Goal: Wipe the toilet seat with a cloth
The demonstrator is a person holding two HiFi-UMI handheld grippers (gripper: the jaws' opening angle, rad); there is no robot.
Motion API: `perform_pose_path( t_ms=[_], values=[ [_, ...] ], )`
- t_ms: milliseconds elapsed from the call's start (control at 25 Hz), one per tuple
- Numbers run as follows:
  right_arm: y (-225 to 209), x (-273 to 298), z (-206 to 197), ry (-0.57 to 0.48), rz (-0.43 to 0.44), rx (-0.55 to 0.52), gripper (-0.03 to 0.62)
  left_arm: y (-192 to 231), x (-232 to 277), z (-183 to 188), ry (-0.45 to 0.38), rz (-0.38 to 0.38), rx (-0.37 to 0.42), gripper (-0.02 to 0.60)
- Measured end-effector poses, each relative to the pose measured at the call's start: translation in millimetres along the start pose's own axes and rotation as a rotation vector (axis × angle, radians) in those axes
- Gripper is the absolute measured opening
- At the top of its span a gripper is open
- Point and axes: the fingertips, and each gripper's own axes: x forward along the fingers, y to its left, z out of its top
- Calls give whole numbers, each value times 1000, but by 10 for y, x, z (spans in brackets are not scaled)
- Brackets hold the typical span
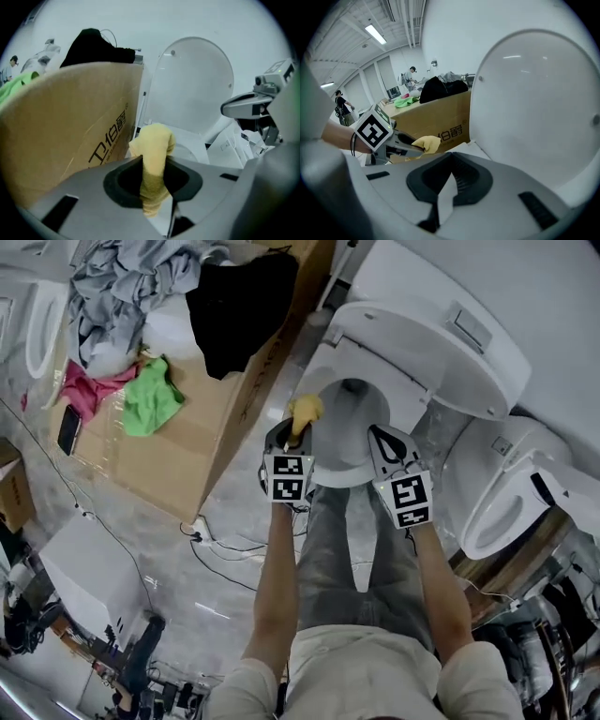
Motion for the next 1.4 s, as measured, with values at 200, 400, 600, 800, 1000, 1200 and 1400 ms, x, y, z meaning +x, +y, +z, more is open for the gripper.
perform_pose_path(
  t_ms=[200, 400, 600, 800, 1000, 1200, 1400],
  values=[
    [156, -479, 467, -52, -1, -17, 8, -283, -719, 471, -85, -25, 13, 114],
    [450, -959, 1032, -134, 2, -41, 8, -386, -1520, 1027, -198, -41, 50, 114],
    [543, -1552, 1516, -218, -19, -86, 8, -666, -2173, 1501, -286, -76, 100, 114],
    [606, -2045, 1967, -286, -67, -152, 8, -864, -2725, 1962, -401, -116, 163, 114],
    [634, -2538, 2286, -334, -93, -180, 8, -1033, -3172, 2330, -513, -144, 199, 115],
    [728, -2954, 2468, -374, -134, -178, 6, -1179, -3650, 2494, -607, -177, 249, 115],
    [836, -3233, 2598, -425, -149, -174, 6, -1309, -3970, 2582, -658, -198, 288, 115]
  ],
)
